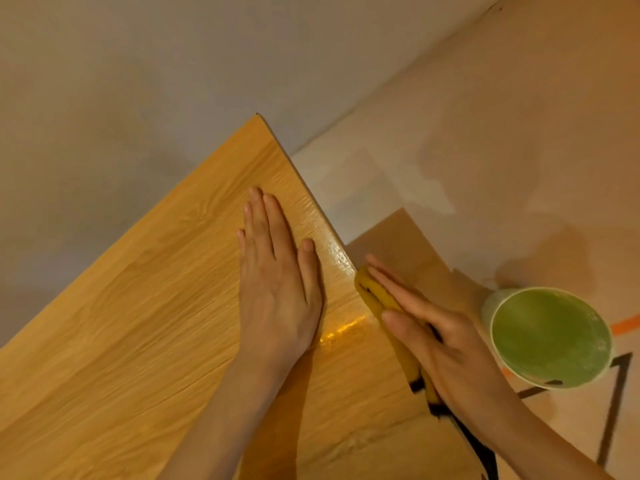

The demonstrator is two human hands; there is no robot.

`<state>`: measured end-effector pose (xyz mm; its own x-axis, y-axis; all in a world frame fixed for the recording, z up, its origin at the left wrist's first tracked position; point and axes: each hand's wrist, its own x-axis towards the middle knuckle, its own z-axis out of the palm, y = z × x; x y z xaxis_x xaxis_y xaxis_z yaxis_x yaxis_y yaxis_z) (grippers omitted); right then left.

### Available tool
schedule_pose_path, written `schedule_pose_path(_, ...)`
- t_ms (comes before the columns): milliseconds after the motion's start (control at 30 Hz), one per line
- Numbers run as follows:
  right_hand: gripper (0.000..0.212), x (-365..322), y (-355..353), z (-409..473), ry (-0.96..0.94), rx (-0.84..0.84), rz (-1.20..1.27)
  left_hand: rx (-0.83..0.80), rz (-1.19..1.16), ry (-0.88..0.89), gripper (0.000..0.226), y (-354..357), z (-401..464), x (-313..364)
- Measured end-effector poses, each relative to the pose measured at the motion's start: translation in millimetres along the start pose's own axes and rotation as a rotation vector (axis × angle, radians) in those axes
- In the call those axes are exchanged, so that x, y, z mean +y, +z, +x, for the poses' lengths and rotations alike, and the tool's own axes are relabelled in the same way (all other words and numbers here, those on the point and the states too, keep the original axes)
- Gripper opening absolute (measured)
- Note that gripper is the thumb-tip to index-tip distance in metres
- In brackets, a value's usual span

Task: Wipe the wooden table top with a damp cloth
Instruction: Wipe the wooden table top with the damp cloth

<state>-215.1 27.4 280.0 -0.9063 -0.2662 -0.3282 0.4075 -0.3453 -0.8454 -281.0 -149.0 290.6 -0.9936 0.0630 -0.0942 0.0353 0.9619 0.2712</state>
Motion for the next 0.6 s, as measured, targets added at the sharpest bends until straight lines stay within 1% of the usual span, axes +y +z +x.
schedule_pose_path(67,0.042,-6,6,30,-0.029,0.002,-0.029,0.000,0.000,0.002,0.065,0,3,-1)
schedule_pose_path(200,0.042,-26,23,128,-0.109,0.010,-0.176,-0.003,-0.013,-0.012,0.064,0,6,2)
schedule_pose_path(267,0.042,-29,27,149,-0.144,-0.025,-0.200,0.003,-0.009,-0.016,0.064,0,7,4)
schedule_pose_path(333,0.043,-26,27,140,-0.165,-0.029,-0.208,0.013,-0.005,-0.013,0.064,0,6,3)
schedule_pose_path(400,0.043,-23,25,112,-0.137,0.025,-0.234,0.016,-0.003,-0.012,0.064,1,4,0)
schedule_pose_path(533,0.043,-3,11,26,-0.071,0.106,-0.225,0.022,0.021,-0.002,0.063,2,6,-2)
schedule_pose_path(600,0.044,4,6,-18,-0.052,0.117,-0.211,0.026,0.047,0.002,0.064,3,6,-4)
